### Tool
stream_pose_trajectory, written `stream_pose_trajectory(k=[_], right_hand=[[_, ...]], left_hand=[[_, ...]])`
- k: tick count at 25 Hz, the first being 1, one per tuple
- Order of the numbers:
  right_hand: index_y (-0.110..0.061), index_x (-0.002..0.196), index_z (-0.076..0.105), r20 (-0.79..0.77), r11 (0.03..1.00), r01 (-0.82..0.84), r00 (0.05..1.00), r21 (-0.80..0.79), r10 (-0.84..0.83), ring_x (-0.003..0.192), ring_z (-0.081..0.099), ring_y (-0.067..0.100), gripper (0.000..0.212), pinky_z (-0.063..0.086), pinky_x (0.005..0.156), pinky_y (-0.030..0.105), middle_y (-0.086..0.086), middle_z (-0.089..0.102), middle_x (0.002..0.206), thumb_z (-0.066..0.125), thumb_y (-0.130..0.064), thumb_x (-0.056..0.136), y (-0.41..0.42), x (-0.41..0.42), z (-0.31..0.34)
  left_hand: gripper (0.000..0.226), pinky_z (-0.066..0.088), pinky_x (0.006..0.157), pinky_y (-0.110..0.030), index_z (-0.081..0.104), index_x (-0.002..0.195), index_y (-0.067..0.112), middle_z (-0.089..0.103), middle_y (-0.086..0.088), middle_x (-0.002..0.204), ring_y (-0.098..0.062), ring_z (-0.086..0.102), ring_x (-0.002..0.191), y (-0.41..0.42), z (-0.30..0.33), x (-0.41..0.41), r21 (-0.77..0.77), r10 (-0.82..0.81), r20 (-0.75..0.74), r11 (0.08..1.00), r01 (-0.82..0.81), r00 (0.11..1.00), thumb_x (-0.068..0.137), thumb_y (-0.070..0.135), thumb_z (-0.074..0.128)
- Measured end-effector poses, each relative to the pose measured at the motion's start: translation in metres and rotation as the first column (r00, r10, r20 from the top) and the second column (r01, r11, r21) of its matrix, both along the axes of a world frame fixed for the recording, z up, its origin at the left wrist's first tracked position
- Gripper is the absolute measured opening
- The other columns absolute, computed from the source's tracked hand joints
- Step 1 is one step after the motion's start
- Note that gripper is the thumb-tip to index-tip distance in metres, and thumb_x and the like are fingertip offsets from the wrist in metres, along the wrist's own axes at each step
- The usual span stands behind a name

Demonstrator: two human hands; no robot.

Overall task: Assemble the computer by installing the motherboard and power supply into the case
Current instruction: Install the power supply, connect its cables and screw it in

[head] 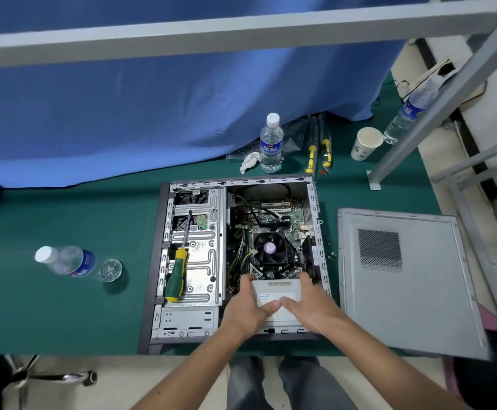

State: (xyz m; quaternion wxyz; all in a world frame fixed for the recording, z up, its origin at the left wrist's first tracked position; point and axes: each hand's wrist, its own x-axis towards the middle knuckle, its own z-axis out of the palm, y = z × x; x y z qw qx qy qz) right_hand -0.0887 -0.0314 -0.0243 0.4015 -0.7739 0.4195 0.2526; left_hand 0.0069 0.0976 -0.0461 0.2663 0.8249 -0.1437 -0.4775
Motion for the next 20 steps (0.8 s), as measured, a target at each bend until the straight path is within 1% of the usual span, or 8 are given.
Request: stream_pose_trajectory(k=[4, 6, 7, 10, 12, 14, 18, 20], right_hand=[[-0.024, 0.144, 0.032, 0.021, 0.997, 0.056, 0.998, -0.050, -0.055, 0.113, 0.058, 0.025, 0.061, 0.041, 0.082, 0.029, 0.006, 0.059, 0.126, 0.059, -0.045, 0.094, 0.006, -0.001, -0.002], [-0.026, 0.144, 0.033, 0.039, 0.994, 0.075, 0.997, -0.079, -0.072, 0.113, 0.058, 0.025, 0.062, 0.042, 0.083, 0.029, 0.005, 0.060, 0.126, 0.060, -0.047, 0.092, 0.007, 0.000, -0.003], [-0.026, 0.143, 0.034, 0.049, 0.993, 0.076, 0.996, -0.088, -0.072, 0.112, 0.059, 0.025, 0.062, 0.044, 0.085, 0.030, 0.004, 0.061, 0.125, 0.061, -0.048, 0.092, 0.008, 0.000, -0.002], [-0.029, 0.139, 0.037, 0.079, 0.993, 0.070, 0.995, -0.096, -0.062, 0.107, 0.060, 0.025, 0.059, 0.049, 0.091, 0.037, 0.003, 0.063, 0.119, 0.062, -0.050, 0.090, 0.011, 0.002, -0.001], [-0.030, 0.136, 0.037, 0.085, 0.994, 0.054, 0.995, -0.097, -0.046, 0.104, 0.060, 0.025, 0.057, 0.049, 0.091, 0.039, 0.003, 0.062, 0.115, 0.062, -0.050, 0.089, 0.011, 0.004, 0.000], [-0.029, 0.136, 0.037, 0.084, 0.995, 0.048, 0.996, -0.091, -0.041, 0.104, 0.060, 0.025, 0.058, 0.049, 0.092, 0.039, 0.003, 0.062, 0.116, 0.063, -0.051, 0.089, 0.010, 0.005, 0.000], [-0.029, 0.140, 0.036, 0.074, 0.995, 0.054, 0.996, -0.089, -0.047, 0.109, 0.060, 0.025, 0.062, 0.048, 0.092, 0.036, 0.004, 0.062, 0.123, 0.064, -0.051, 0.088, 0.012, 0.001, -0.003], [-0.029, 0.140, 0.036, 0.068, 0.995, 0.049, 0.997, -0.084, -0.044, 0.108, 0.060, 0.025, 0.062, 0.048, 0.089, 0.035, 0.004, 0.061, 0.123, 0.064, -0.051, 0.089, 0.013, 0.000, -0.003]], left_hand=[[0.060, 0.043, 0.067, -0.024, 0.030, 0.129, 0.021, 0.064, 0.008, 0.102, -0.014, 0.062, 0.086, -0.003, 0.005, 0.002, 0.042, -0.014, 0.036, 0.999, 0.012, 0.999, 0.089, 0.041, 0.070], [0.057, 0.038, 0.056, -0.020, 0.029, 0.126, 0.023, 0.057, 0.013, 0.089, -0.010, 0.058, 0.076, -0.004, 0.008, 0.006, 0.054, -0.022, 0.069, 0.998, 0.018, 0.997, 0.089, 0.041, 0.070], [0.056, 0.037, 0.055, -0.019, 0.028, 0.124, 0.024, 0.053, 0.015, 0.086, -0.011, 0.056, 0.076, -0.003, 0.009, 0.008, 0.058, -0.031, 0.086, 0.998, 0.026, 0.996, 0.089, 0.041, 0.070], [0.055, 0.039, 0.061, -0.023, 0.028, 0.119, 0.026, 0.055, 0.010, 0.092, -0.016, 0.058, 0.082, 0.000, 0.012, 0.013, 0.073, -0.040, 0.109, 0.997, 0.032, 0.993, 0.089, 0.041, 0.071], [0.056, 0.038, 0.058, -0.021, 0.029, 0.122, 0.023, 0.056, 0.009, 0.094, -0.015, 0.057, 0.081, 0.001, 0.013, 0.013, 0.081, -0.037, 0.105, 0.996, 0.028, 0.994, 0.089, 0.040, 0.071], [0.057, 0.037, 0.055, -0.019, 0.029, 0.124, 0.023, 0.054, 0.011, 0.093, -0.014, 0.056, 0.080, 0.003, 0.013, 0.013, 0.084, -0.043, 0.115, 0.996, 0.034, 0.992, 0.089, 0.040, 0.071], [0.056, 0.041, 0.070, -0.026, 0.030, 0.124, 0.024, 0.053, 0.010, 0.098, -0.016, 0.055, 0.083, 0.004, 0.009, 0.012, 0.095, -0.071, 0.133, 0.994, 0.059, 0.989, 0.089, 0.041, 0.070], [0.056, 0.042, 0.068, -0.026, 0.030, 0.124, 0.024, 0.056, 0.009, 0.097, -0.017, 0.057, 0.082, 0.004, 0.008, 0.011, 0.095, -0.066, 0.132, 0.994, 0.054, 0.989, 0.089, 0.039, 0.070]])
